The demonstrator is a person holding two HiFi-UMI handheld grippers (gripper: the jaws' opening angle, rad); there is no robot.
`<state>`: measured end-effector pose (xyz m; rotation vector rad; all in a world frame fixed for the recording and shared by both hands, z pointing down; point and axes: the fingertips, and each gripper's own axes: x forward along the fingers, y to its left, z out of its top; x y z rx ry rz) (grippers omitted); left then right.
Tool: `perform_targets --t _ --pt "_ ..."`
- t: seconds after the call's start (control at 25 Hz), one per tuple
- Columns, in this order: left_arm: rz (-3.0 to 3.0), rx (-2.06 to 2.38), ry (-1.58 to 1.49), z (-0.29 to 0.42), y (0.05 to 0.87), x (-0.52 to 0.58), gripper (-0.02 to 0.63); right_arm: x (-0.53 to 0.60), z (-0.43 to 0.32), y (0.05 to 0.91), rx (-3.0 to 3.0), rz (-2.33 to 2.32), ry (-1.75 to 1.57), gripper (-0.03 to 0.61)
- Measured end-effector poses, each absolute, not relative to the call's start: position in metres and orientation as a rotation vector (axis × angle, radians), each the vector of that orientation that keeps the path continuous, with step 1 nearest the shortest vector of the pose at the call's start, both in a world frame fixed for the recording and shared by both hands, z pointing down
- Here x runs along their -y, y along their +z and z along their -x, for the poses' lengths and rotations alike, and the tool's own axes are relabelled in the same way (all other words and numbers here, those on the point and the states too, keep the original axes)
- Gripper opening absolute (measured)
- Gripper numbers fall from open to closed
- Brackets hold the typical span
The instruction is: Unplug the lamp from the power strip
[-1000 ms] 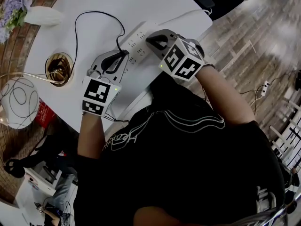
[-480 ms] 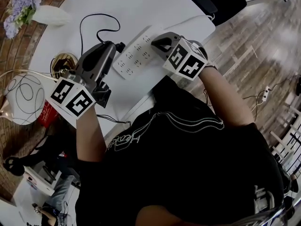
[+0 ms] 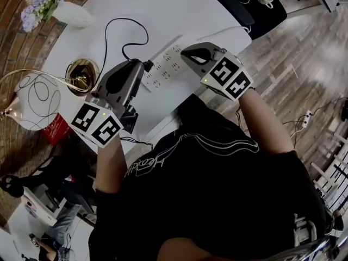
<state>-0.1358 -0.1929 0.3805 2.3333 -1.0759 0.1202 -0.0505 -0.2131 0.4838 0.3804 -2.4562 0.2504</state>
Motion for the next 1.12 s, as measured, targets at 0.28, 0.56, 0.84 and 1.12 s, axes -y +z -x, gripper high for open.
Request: perform_targets --t 0.28,0.56,0.84,1.12 --pt "-2.342 1.128 0.152 0.129 0.372 0.17 0.031 0.205 0.043 0.428 2.636 -0.447 0.36 -0.005" --pt "-2.356 1.192 0.187 0.129 0.347 0.124 0.031 0.166 0.042 0.365 2.774 -0.482 0.34 -0.005" --pt "-2.403 1.22 0.175 0.13 0.319 0.071 0.031 0.111 0.044 0.323 2.861 -0.488 0.304 -0.005" --pt "-2.465 1.235 0.23 0.125 0.305 0.031 0.032 0.065 0.045 0.304 2.88 -0.521 0.267 -0.005"
